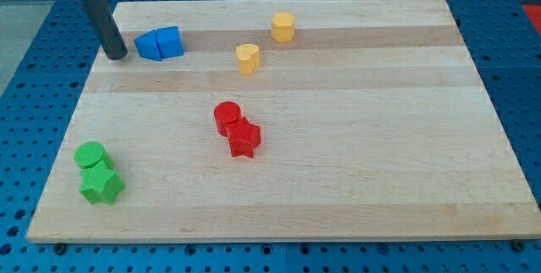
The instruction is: Slide the blue triangle and blue cube right a bit
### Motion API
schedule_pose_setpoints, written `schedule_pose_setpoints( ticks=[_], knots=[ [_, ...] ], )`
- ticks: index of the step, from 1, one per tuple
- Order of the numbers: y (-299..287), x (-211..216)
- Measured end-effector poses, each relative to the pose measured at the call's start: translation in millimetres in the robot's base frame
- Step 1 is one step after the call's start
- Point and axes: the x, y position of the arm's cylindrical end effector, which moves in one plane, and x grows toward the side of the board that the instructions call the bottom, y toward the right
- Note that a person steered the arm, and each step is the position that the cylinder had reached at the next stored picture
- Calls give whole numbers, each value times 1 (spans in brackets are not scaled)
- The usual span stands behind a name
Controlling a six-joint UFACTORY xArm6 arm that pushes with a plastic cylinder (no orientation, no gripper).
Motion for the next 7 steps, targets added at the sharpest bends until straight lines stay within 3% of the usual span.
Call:
schedule_pose_setpoints(
  ticks=[1, 3, 7],
  knots=[
    [-2, -23],
    [18, -23],
    [33, 6]
  ],
)
